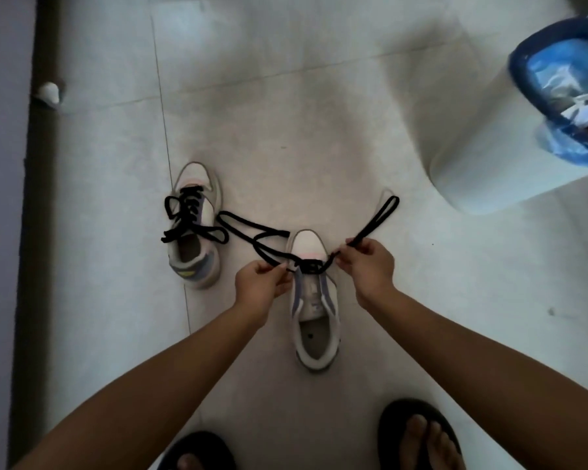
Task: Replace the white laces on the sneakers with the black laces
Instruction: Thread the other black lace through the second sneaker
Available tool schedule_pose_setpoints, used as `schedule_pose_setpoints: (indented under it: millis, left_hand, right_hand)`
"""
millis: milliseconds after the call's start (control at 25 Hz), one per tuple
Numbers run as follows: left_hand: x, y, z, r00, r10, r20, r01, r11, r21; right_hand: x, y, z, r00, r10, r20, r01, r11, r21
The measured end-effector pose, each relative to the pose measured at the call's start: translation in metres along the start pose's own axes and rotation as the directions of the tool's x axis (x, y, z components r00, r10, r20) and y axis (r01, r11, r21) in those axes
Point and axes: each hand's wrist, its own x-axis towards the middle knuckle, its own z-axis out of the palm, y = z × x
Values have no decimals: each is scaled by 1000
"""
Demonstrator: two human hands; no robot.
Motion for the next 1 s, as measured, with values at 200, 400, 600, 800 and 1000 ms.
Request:
schedule_pose_setpoints:
  millis: [200,400,600,800,1000]
  left_hand:
    - [-5,-4,2,999,33,-24,-32,999,40]
    - [-8,-5,2,997,80,0,-80,993,89]
    - [-9,-6,3,991,128,-35,-123,986,114]
    - [-13,-10,0,973,229,-36,-214,947,239]
    - [-10,-13,-4,959,283,25,-275,904,328]
  right_hand:
    - [-18,32,-11,1000,29,-12,-30,990,-140]
    - [-17,26,-7,1000,4,-2,-4,999,-53]
    - [-17,25,0,999,26,30,-26,1000,7]
    - [-19,32,-2,999,-20,-26,17,996,-92]
    - [-22,35,-7,990,-142,-8,134,947,-292]
